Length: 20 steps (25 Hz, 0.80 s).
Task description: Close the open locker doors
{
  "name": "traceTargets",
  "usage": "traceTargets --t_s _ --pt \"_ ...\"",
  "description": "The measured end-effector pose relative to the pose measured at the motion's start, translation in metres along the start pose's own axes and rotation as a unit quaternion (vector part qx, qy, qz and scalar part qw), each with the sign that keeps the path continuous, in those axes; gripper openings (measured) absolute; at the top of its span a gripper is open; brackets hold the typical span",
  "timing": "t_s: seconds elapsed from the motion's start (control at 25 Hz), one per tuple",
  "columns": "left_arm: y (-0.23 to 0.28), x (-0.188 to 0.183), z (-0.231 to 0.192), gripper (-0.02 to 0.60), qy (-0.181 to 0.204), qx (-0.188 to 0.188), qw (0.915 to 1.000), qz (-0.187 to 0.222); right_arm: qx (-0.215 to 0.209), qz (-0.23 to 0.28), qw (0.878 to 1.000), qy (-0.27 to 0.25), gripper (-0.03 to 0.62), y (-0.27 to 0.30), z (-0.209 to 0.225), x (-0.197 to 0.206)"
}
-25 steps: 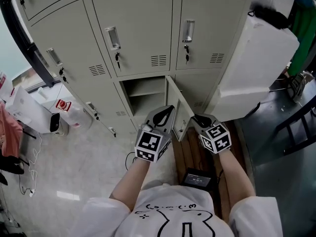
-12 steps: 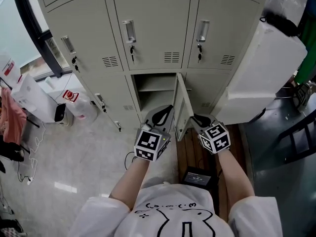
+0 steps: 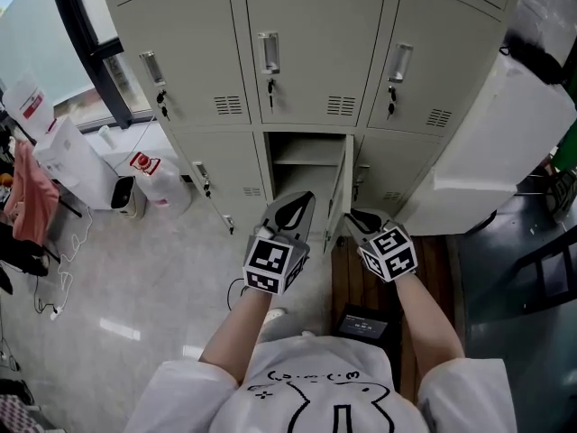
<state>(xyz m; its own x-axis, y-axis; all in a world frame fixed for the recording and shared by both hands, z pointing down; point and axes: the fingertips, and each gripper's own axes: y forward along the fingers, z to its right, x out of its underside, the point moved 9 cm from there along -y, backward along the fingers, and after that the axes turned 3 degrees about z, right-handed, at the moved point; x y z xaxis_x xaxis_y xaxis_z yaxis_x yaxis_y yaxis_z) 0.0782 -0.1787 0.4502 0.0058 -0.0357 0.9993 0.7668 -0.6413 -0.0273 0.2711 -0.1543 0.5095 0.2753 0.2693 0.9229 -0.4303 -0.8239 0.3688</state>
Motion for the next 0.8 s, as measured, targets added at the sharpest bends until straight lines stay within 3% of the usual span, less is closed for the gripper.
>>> traceTargets --t_s 0.8 --pt "-0.014 0.000 -0.072 0.020 -0.011 -0.003 0.9999 -0.003 0.008 -0.014 1.000 -0.002 0.058 0.068 -0.042 -0.035"
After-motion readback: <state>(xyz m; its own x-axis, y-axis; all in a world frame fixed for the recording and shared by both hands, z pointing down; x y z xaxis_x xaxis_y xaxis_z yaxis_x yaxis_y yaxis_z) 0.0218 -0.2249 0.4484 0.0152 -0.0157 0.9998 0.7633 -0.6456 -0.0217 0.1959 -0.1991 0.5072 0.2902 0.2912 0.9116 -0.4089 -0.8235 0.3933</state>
